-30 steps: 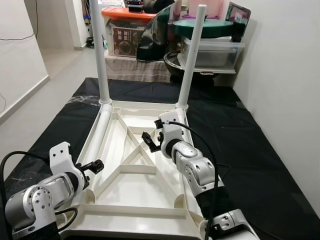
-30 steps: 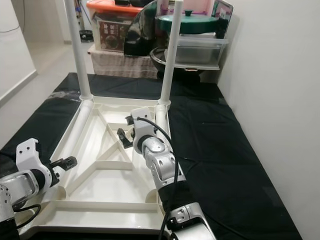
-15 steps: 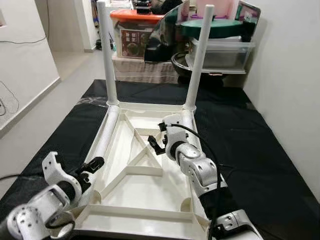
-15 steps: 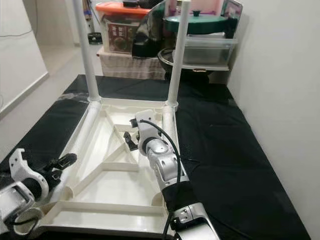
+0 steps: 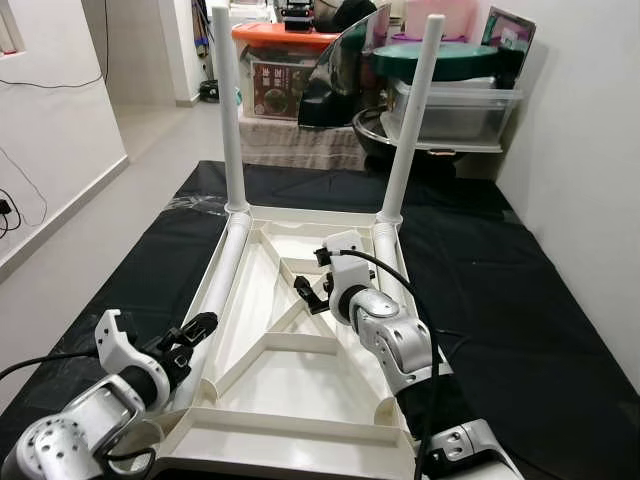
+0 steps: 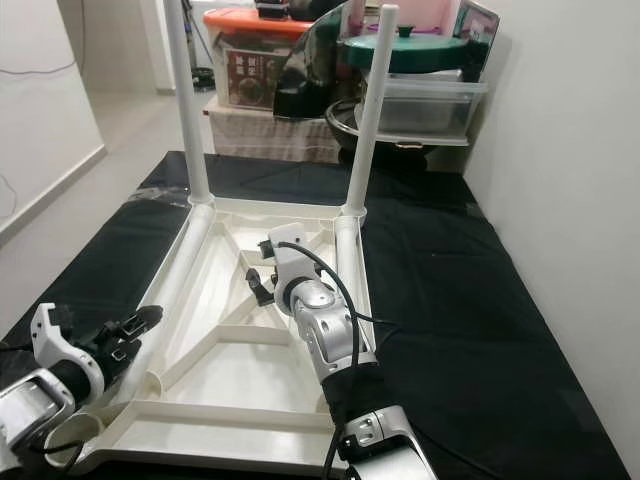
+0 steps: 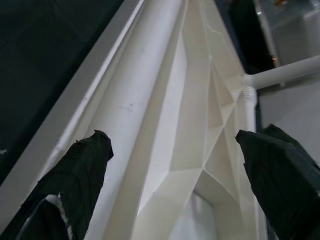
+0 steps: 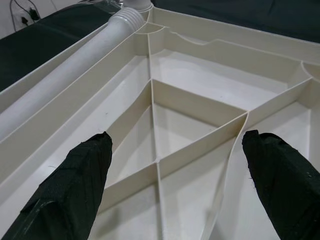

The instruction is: Building children table

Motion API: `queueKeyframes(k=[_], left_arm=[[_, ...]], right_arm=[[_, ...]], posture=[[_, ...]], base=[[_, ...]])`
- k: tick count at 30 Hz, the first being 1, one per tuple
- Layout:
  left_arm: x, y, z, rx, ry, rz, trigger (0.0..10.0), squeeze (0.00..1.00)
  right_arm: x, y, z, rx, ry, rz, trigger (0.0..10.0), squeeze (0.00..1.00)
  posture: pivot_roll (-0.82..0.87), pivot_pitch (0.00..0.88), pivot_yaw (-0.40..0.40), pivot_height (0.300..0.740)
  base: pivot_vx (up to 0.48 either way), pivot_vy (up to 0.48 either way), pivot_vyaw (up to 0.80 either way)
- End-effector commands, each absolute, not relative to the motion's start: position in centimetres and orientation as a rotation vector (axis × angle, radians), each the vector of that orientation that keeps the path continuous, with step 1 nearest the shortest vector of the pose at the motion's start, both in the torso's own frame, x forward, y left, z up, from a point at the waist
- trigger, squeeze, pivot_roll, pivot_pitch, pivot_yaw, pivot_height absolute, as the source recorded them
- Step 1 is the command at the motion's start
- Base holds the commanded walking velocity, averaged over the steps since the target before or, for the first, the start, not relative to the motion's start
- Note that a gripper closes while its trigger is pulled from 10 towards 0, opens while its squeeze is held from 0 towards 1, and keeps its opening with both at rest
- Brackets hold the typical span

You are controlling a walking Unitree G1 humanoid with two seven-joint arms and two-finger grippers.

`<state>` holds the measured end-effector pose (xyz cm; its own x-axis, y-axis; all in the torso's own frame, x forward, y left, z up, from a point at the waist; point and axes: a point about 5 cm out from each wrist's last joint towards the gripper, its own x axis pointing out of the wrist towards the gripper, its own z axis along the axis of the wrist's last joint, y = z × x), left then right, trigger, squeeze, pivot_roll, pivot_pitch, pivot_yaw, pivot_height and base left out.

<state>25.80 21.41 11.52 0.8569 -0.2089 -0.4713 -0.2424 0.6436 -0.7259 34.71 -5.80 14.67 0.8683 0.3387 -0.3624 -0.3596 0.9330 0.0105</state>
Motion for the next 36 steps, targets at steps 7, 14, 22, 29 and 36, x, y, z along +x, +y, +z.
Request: queueKeyframes(k=[7,14,22,29,36], left_arm=[[26.5,22.8,11.2,-0.7,0.829,0.187,10.0,0.0],[28.4,23.4,13.7,-0.515,0.934,0.155,10.0,0.0],[31.0,26.9,17.7,-0.364,0.891,0.289,10.0,0.0],[32.4,28.7,21.0,-0.205,0.867,0.344,10.0,0.0],[32.2,28.5,19.4,-0.193,0.919,0.302,10.0,0.0]], right_arm=[[34.8,-5.9,14.3,-0.018,0.416,0.369,10.0,0.0],[34.4,-5.2,13.6,0.011,0.466,0.393,10.0,0.0],[34.1,-5.2,12.9,0.1,0.546,0.402,10.0,0.0],[34.0,-5.0,12.7,0.173,0.592,0.406,10.0,0.0],[34.0,-5.2,12.6,0.161,0.592,0.378,10.0,0.0]], posture=[[0.07,0.0,-0.066,0.74],[0.07,0.0,-0.045,0.74],[0.09,0.0,-0.032,0.74],[0.09,0.0,-0.031,0.74],[0.08,0.0,-0.025,0.74]], base=[[0.0,0.0,0.0],[0.0,0.0,0.0],[0.0,0.0,0.0],[0.0,0.0,0.0],[0.0,0.0,0.0]])
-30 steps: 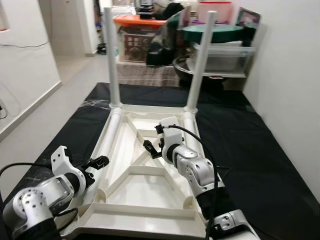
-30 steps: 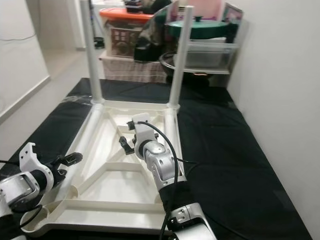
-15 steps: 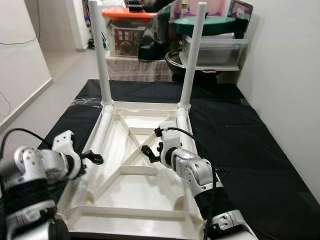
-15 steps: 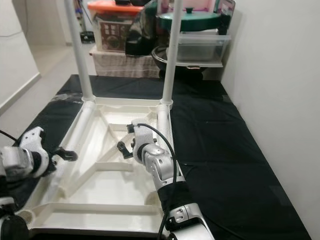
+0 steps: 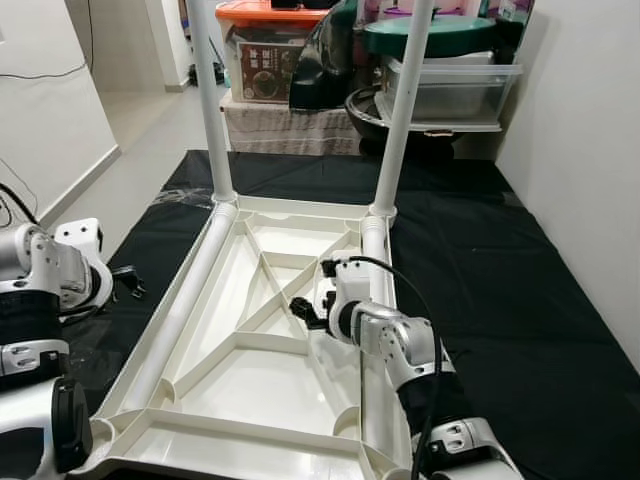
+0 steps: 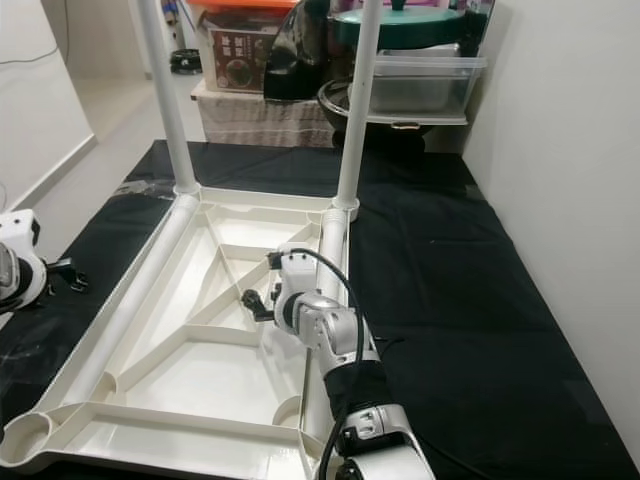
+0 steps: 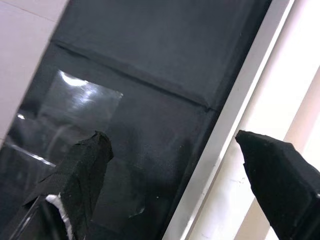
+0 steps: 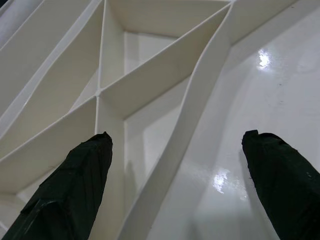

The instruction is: Building children table

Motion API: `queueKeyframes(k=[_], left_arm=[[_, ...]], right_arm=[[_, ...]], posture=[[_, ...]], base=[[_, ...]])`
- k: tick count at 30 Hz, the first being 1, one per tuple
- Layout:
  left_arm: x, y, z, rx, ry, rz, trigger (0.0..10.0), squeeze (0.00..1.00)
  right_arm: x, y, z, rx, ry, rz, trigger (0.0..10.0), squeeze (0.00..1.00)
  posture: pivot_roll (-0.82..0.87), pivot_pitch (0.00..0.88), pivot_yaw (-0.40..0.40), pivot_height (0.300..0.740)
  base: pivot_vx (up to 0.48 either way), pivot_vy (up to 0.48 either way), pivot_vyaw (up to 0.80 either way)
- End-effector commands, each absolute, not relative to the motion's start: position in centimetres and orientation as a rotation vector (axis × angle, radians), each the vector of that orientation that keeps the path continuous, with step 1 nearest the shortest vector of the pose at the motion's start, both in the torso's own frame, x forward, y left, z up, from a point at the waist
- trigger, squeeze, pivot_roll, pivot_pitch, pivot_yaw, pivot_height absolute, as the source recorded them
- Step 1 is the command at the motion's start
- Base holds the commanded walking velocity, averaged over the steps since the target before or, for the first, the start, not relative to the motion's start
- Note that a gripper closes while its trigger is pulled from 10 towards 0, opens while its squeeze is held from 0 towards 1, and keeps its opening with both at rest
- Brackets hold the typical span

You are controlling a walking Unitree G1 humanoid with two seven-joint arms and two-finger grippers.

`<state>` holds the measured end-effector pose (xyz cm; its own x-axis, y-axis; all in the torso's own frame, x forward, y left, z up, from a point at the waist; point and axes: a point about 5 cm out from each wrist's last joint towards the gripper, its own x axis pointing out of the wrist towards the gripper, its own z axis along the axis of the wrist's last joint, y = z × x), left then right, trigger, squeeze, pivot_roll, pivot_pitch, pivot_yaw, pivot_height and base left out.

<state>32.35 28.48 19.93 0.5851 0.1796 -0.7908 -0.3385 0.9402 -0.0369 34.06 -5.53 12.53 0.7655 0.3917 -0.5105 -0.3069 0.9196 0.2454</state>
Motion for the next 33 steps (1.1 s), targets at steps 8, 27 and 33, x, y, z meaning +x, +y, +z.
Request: queueKeyframes(k=[8,27,33], left_arm=[[33.4,27.1,21.7,-0.179,0.745,0.156,10.0,0.0],[32.8,22.0,21.0,-0.357,0.859,-0.229,10.0,0.0],[32.1,21.6,19.6,-0.354,0.95,-0.243,10.0,0.0]], right_arm=[[34.3,-5.6,13.1,0.13,0.558,0.365,10.0,0.0],[34.2,-5.5,12.8,0.13,0.572,0.368,10.0,0.0],[34.2,-5.5,12.7,0.144,0.585,0.365,10.0,0.0]], posture=[[0.08,0.0,-0.028,0.74],[0.07,0.0,-0.016,0.74],[0.07,0.0,-0.011,0.74]], base=[[0.0,0.0,0.0],[0.0,0.0,0.0],[0.0,0.0,0.0]])
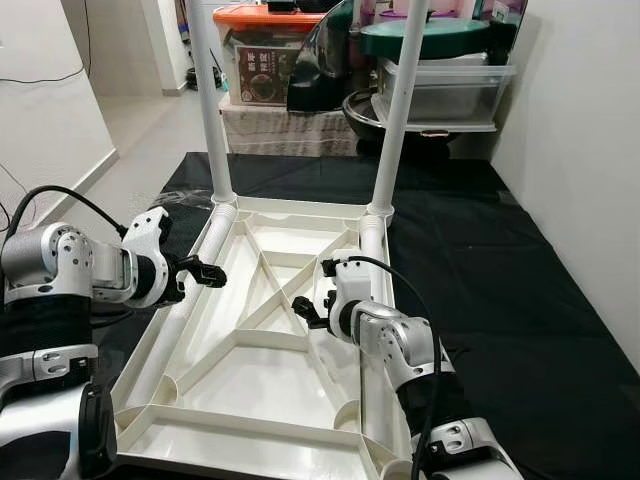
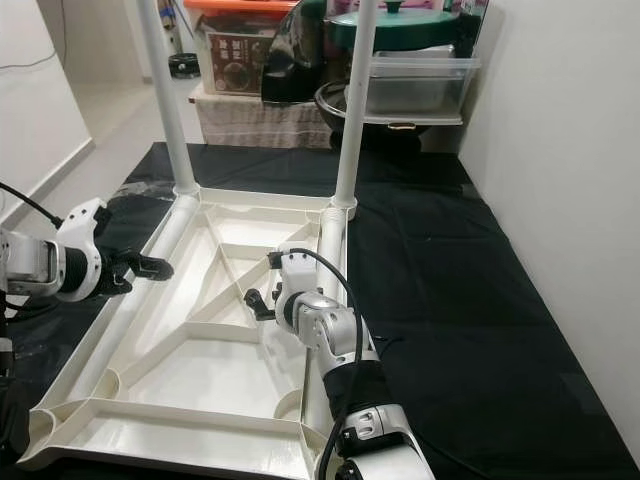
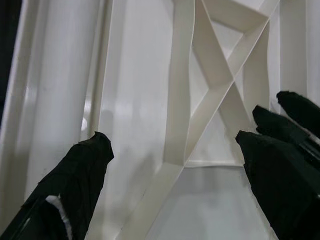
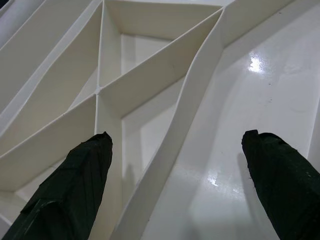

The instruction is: Building children table

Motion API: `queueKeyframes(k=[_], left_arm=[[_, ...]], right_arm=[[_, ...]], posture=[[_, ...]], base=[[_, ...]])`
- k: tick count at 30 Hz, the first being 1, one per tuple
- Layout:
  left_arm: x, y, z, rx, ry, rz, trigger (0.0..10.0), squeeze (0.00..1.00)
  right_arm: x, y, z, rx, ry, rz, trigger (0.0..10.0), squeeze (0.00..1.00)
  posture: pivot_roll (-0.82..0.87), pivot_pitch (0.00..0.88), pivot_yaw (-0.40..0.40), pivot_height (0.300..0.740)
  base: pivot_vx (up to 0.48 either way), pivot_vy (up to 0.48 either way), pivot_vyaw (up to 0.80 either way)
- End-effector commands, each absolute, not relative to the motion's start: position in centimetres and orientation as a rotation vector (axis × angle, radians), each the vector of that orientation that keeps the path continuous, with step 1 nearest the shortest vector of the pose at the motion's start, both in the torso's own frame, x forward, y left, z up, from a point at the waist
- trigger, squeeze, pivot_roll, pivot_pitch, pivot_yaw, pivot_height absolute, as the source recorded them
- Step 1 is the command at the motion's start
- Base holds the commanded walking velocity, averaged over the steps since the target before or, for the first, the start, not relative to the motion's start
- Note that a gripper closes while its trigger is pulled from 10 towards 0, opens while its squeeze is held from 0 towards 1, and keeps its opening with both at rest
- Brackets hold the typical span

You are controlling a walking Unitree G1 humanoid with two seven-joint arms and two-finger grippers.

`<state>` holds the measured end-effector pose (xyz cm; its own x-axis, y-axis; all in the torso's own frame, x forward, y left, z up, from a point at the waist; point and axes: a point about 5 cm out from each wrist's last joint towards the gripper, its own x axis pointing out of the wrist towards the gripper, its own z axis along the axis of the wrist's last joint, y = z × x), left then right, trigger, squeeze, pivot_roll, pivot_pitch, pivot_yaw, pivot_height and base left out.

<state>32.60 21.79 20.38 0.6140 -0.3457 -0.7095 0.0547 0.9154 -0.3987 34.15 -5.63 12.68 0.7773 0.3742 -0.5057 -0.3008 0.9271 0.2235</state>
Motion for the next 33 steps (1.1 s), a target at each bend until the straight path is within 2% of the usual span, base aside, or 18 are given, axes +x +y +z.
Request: queueKeyframes(k=[1,15,18,23,33], left_arm=[[32.0,21.7,19.4,-0.348,0.958,-0.238,10.0,0.0],[31.6,23.2,18.9,-0.34,0.977,-0.149,10.0,0.0],[31.5,24.7,19.3,-0.327,0.976,-0.068,10.0,0.0],[31.4,25.4,19.2,-0.331,0.987,-0.034,10.0,0.0],[31.1,24.6,17.2,-0.352,1.028,-0.047,10.0,0.0]], right_arm=[[34.1,-5.5,12.6,0.146,0.589,0.364,10.0,0.0],[34.1,-5.2,12.3,0.17,0.61,0.373,10.0,0.0],[34.0,-5.2,12.2,0.173,0.614,0.371,10.0,0.0],[34.0,-5.1,12.1,0.174,0.616,0.372,10.0,0.0],[34.1,-5.3,12.1,0.17,0.617,0.366,10.0,0.0]], posture=[[0.07,0.0,-0.011,0.74],[0.09,0.0,-0.014,0.74],[0.09,0.0,-0.013,0.74],[0.09,0.0,-0.013,0.74],[0.08,0.0,-0.014,0.74]], base=[[0.0,0.0,0.0],[0.0,0.0,0.0],[0.0,0.0,0.0],[0.0,0.0,0.0],[0.0,0.0,0.0]])
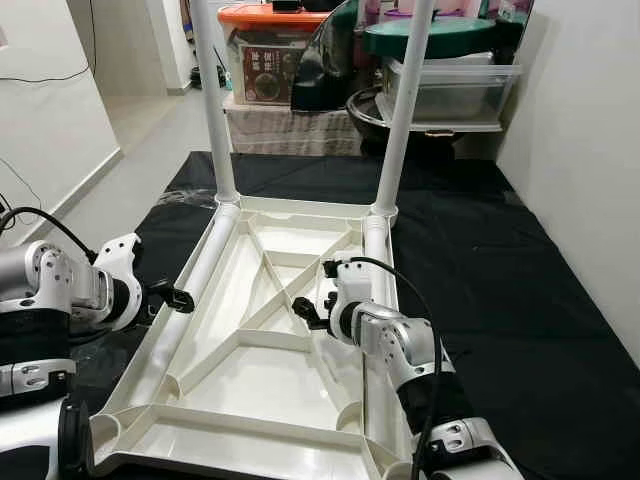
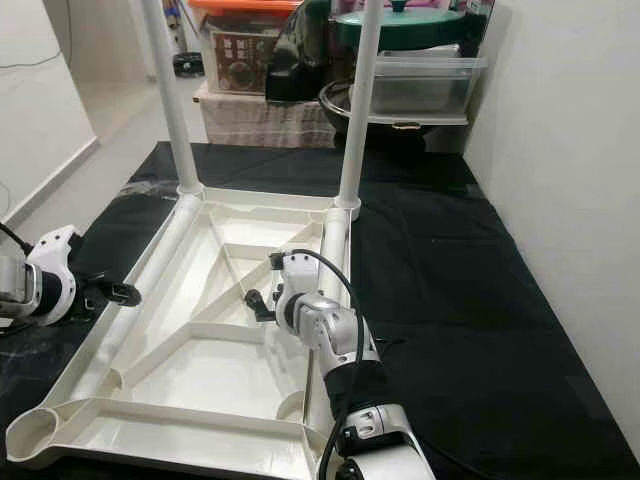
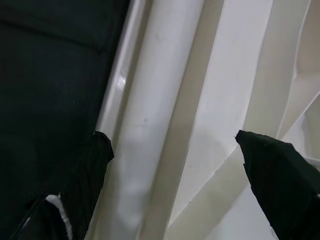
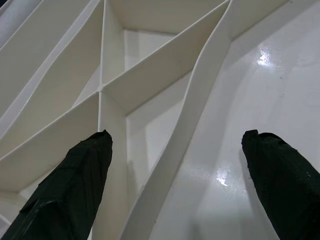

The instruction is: Building children table

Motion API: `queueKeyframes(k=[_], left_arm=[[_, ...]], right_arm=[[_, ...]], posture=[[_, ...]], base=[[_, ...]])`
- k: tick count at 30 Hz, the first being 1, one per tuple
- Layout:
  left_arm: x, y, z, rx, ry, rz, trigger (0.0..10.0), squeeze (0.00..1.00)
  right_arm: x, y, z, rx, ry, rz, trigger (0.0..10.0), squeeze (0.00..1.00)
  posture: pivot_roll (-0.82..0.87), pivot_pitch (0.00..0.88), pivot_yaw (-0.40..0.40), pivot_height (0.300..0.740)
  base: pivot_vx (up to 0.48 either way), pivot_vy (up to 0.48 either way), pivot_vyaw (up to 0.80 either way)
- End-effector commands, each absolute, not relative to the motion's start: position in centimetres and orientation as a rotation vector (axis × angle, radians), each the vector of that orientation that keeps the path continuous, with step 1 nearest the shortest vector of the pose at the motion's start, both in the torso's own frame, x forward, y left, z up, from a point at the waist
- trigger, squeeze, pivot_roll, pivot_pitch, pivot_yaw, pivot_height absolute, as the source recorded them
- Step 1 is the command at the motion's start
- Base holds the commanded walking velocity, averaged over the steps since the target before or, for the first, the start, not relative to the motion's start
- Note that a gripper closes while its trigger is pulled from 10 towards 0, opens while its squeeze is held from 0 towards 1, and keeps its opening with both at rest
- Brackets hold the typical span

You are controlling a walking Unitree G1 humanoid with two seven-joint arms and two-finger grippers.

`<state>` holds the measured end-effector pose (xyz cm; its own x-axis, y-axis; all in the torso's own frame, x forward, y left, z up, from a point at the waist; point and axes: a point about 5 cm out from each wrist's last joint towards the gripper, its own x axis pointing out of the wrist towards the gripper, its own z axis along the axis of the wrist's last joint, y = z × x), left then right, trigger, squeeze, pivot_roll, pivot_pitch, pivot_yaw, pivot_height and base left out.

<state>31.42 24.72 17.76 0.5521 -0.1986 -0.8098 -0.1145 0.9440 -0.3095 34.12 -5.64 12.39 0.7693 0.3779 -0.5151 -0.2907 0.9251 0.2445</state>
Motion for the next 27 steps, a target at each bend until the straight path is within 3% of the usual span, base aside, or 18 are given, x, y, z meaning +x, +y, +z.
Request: queueKeyframes(k=[1,27], left_arm=[[31.1,24.6,17.2,-0.352,1.028,-0.047,10.0,0.0],[29.8,23.9,13.2,-0.403,1.133,-0.031,10.0,0.0]], right_arm=[[34.1,-5.3,12.1,0.17,0.617,0.366,10.0,0.0],[33.8,-5.3,11.9,0.182,0.629,0.359,10.0,0.0]], posture=[[0.08,0.0,-0.014,0.74],[0.07,0.0,-0.005,0.74]], base=[[0.0,0.0,0.0],[0.0,0.0,0.0]])
